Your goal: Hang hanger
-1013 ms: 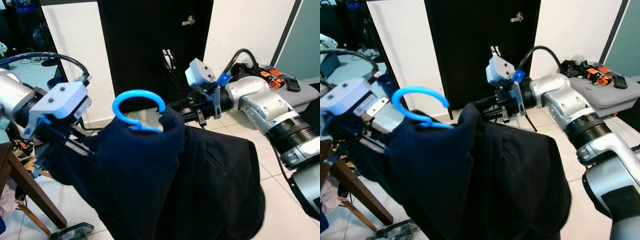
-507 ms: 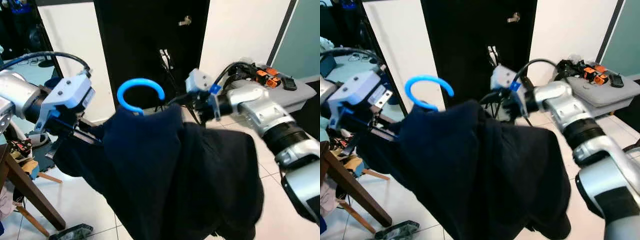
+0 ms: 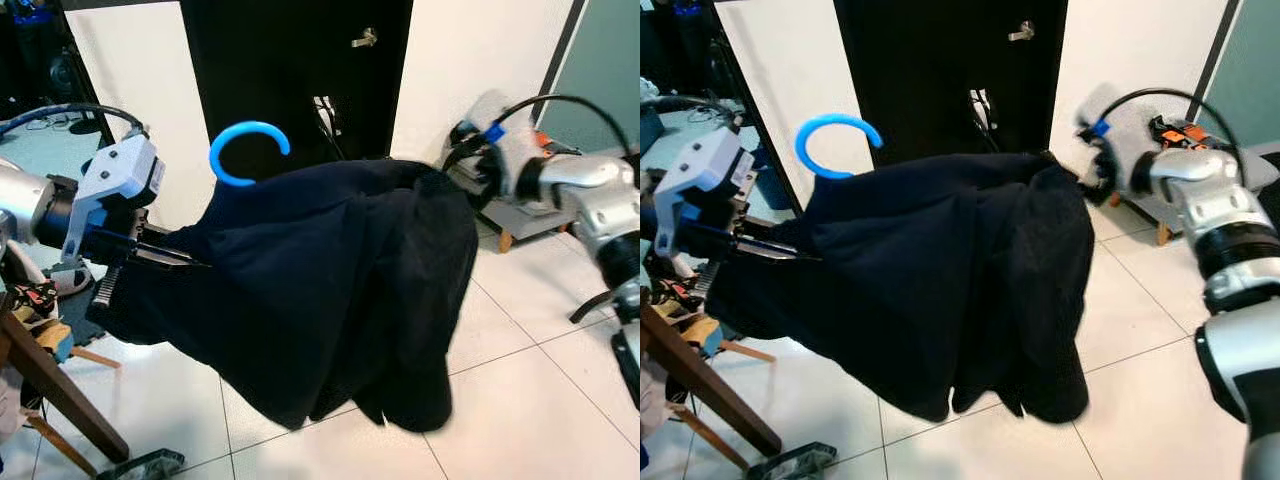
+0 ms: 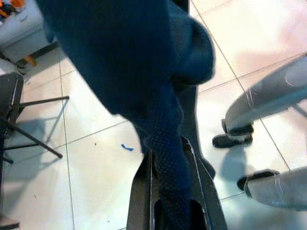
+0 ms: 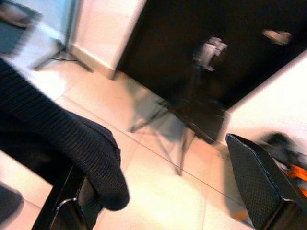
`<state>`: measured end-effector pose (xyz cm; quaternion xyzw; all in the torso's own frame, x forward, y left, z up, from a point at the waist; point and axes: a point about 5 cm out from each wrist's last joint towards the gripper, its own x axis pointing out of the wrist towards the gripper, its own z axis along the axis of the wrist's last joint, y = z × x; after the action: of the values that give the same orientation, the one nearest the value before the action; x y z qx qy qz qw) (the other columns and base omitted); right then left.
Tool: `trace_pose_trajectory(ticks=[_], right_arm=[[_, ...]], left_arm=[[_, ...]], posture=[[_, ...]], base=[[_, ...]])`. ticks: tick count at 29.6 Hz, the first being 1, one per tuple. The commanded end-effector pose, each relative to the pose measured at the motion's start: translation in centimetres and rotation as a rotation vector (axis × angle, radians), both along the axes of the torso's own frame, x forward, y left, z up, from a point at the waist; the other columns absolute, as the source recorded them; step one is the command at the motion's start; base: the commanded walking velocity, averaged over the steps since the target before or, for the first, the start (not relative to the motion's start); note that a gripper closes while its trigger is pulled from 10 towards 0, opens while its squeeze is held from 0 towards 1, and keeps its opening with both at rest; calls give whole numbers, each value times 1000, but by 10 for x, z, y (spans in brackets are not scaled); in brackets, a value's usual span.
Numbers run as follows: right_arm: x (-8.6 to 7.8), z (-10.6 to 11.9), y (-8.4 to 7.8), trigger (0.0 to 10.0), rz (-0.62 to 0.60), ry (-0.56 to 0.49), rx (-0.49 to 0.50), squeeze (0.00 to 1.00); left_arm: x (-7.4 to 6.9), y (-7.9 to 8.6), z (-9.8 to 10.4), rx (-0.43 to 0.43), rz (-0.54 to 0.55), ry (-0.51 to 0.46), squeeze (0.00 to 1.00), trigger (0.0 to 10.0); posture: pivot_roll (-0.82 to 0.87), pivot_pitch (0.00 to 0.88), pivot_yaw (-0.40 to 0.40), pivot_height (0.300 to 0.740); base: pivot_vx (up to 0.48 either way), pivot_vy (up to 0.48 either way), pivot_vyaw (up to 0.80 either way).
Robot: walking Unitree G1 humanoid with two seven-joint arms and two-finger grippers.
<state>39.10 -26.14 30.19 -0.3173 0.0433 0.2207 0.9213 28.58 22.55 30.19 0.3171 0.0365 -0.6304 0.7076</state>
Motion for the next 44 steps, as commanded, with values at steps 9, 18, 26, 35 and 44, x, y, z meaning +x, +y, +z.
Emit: trace_pose_trajectory(ticks=[9,18,26,35,44], right_arm=[[-7,-37,-11,10000,41,137,60,0],[-21,24,69,10000,802,128,329,0],[-41,24,90,10000,1079,402,235,0],[-48,-24,71,10000,910,741,-198,0],[-67,-2,62,10000,963,842,390,0]], left_arm=[[-27,-15,9,-84,-211,70,0,10000],[-45,-51,-17,76,-453,142,0,10000],[-52,-65,-10,86,-541,119,0,10000],[-49,-61,-10,107,-503,88,0,10000],[-50,-66,-22,65,-494,123,0,10000]], posture=[[-89,0,15,740],[-93,0,5,740],[-97,0,8,740],[-86,0,4,740],[-95,0,-6,740]], base=[[0,0,0],[0,0,0],[0,0,0],[0,0,0],[0,0,0]])
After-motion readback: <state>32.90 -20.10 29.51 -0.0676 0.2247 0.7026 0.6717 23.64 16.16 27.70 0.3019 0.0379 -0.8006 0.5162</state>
